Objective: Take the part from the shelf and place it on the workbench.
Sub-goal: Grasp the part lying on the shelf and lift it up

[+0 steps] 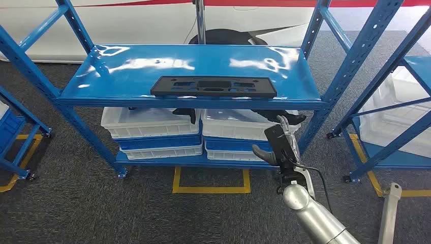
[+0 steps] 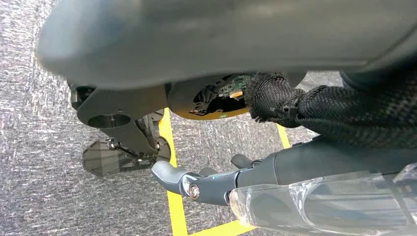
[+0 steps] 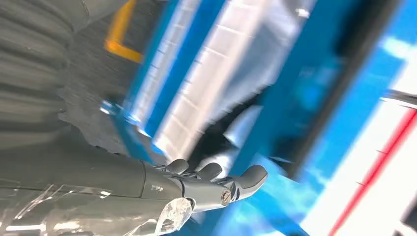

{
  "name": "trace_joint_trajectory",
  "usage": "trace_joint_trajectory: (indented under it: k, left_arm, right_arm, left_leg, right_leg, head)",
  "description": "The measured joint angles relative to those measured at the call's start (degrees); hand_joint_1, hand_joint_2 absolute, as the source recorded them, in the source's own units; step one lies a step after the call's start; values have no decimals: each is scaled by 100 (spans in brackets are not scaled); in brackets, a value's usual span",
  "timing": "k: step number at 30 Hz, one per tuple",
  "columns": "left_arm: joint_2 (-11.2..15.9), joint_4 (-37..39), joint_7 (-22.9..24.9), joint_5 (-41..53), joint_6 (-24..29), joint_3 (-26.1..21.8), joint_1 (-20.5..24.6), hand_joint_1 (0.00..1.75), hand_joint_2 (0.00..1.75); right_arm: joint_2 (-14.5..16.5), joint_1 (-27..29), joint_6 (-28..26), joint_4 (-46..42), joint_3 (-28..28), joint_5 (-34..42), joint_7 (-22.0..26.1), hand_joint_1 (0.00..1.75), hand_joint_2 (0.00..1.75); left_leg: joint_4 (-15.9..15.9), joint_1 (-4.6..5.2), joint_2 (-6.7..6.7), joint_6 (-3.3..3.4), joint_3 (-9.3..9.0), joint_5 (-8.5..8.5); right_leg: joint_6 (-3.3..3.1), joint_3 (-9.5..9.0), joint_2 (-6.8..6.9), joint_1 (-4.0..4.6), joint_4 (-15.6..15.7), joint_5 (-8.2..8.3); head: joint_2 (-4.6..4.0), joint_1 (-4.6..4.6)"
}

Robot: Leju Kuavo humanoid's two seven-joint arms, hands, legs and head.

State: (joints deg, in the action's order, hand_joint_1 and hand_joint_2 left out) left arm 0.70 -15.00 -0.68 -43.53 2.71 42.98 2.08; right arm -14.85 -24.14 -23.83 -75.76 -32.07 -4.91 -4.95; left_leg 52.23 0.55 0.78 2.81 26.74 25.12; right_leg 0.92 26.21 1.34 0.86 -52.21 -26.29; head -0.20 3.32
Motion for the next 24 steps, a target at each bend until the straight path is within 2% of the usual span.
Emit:
trace_joint_trajectory:
  k: [2,11,24]
  left_arm:
    - [0,3,-1,-8,3,20,5,0,0]
    - [0,38,-2,-101,14,262,72,0,0]
    - [0,56,23,-168,3,582,167,0,0]
  right_arm:
    - [-4,-34,26,-117,-9,-162,-31,0,175]
    - [-21,-363,395,-1073,-269,-1832,-281,0,175]
    - [-19,-933,1383,-1392,-1214,-4052,-479,0,175]
  left_leg:
    - [0,0,0,0,1,0]
    - [0,0,-1,-2,8,-1]
    - [0,0,-2,-4,20,-3]
  right_leg:
    - [0,0,0,0,0,0]
    - [0,6,0,0,-2,0]
    - [0,18,1,0,-4,0]
  head:
    - [0,0]
    - [0,0]
    - [0,0]
